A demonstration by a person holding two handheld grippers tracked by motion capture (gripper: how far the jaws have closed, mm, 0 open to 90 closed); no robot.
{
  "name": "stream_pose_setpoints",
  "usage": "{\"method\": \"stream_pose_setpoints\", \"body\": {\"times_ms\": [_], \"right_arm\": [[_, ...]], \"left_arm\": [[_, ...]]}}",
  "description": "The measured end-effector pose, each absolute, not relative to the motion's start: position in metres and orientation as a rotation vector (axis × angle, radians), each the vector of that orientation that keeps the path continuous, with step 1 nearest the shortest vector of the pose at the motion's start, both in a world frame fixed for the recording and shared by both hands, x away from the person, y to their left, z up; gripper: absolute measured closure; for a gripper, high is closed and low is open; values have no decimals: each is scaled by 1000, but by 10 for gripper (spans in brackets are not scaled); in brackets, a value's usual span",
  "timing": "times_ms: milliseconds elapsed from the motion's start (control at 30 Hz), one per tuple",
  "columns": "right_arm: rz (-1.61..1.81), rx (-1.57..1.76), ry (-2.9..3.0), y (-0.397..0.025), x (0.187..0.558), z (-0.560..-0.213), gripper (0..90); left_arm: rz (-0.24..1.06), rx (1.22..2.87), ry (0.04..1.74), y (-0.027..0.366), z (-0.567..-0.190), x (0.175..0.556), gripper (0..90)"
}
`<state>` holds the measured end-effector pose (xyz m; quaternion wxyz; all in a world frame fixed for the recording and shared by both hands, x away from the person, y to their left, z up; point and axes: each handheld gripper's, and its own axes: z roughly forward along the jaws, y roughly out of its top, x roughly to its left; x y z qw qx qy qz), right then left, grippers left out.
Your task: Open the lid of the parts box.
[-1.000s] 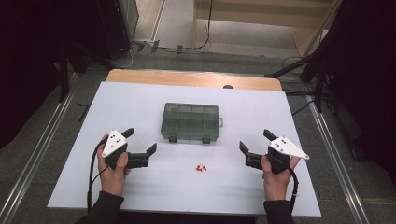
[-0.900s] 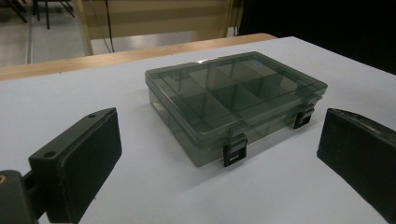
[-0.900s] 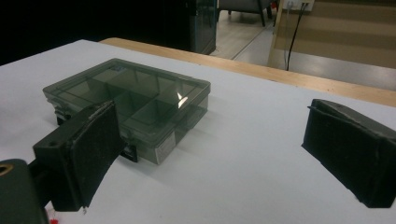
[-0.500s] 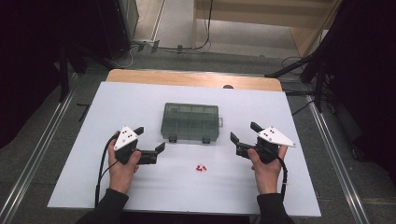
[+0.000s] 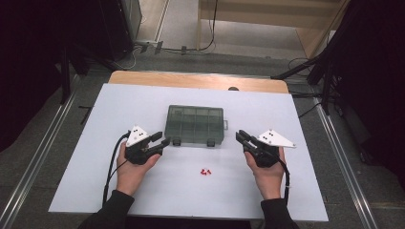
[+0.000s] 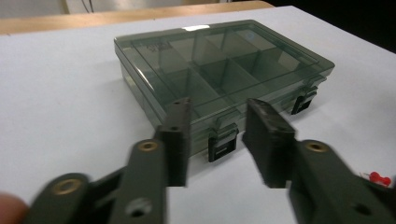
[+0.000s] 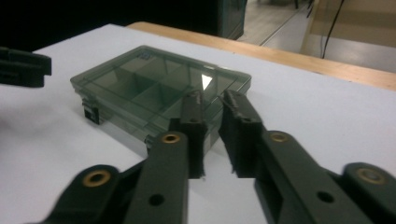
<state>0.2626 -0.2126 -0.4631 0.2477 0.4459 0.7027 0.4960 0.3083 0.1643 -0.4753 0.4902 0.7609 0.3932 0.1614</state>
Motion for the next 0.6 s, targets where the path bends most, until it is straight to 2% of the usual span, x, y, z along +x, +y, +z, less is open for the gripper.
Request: {"method": "stream_pose_setpoints", "body": {"times_ms": [33,67,100,233,600], "right_arm": [[1342,1197,1974,-208,265,-465,888],[1342,1197,1974,-208,265,-465,888],[1313,1168,2022,-203,268,-469,900],[1279,1177,2060,-197,273,-472,900],[1167,1299,2189,-191,299,-483,900]], "left_arm": [[378,1857,964,165,-475,310,732],[375,1855,977,166,-476,312,732],[372,1852,987,167,-476,314,807],[371,1875,985,167,-477,318,900],[326,1896,1066,175,-487,332,900]]}}
